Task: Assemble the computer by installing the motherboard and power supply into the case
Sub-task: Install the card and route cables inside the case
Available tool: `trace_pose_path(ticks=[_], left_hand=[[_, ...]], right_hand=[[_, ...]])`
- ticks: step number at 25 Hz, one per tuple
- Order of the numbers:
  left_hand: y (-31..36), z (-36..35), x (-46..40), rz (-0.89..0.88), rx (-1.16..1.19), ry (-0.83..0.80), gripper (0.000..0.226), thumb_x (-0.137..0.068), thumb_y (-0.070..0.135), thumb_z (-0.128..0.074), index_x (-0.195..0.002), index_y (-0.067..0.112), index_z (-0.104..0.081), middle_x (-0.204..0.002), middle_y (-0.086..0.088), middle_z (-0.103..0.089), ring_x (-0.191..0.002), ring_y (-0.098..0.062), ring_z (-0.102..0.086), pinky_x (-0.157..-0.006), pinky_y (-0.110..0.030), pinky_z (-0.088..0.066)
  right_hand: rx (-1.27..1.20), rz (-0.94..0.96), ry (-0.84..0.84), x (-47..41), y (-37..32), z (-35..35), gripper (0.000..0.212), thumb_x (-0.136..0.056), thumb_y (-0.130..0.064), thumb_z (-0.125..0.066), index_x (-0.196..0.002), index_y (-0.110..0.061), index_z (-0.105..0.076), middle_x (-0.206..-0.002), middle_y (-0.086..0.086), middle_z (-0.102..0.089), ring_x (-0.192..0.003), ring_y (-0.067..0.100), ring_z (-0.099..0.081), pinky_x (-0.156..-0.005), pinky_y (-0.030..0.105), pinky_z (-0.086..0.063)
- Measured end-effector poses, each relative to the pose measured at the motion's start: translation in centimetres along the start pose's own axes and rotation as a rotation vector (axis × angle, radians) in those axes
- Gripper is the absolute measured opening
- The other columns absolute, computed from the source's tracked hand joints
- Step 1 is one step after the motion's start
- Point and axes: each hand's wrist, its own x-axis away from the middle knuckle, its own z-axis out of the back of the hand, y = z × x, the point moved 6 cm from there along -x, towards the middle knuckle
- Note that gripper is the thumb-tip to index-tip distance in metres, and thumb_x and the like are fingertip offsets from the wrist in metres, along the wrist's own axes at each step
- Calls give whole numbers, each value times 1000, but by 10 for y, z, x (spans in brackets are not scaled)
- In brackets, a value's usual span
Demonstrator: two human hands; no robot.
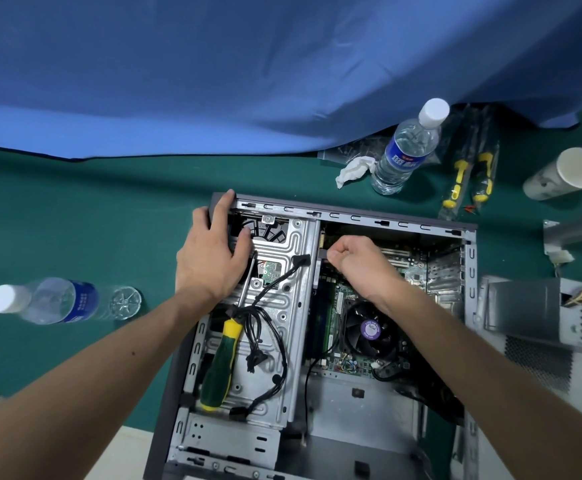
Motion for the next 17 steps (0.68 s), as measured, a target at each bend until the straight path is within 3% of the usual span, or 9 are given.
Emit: trace_pose_path(ticks=[4, 9, 14, 17], left_hand=[[-1, 0, 0, -15, -3, 13, 56, -97, 52, -41, -148, 42, -20, -125, 1, -39, -82, -20, -49, -72, -38, -42], [-6, -2, 0, -22, -14, 17, 56, -96, 52, -41, -148, 42, -20, -125, 0, -39, -81, -19, -47, -71, -36, -41], [-4, 1, -2, -15, 4, 16, 56, -96, 52, -42, -147, 43, -21, -126, -1, -40, -83, -22, -52, -74, -38, -43], [-4, 2, -2, -12, 2, 11, 55, -96, 51, -43, -147, 44, -22, -126, -2, -40, -88, -28, -57, -78, -43, -47]], right_hand=[[3, -25, -28, -1, -6, -1, 18, -100, -22, -47, -89, -27, -60, -92, -7, -62, -85, 10, -55, -67, 28, -41], [-7, -8, -127, -3, -9, -1, 17, -101, -21, -47, -91, -27, -60, -100, -12, -59, -92, 0, -50, -78, 31, -36], [-10, 112, -237, 1, -5, 13, 27, -96, -47, -55, -88, -23, -65, -79, -10, -68, -69, 6, -57, -69, 26, -43], [318, 125, -303, 2, 18, 26, 20, -86, -47, -69, -90, -29, -60, -74, -14, -64, -63, -2, -58, -57, 17, -41]])
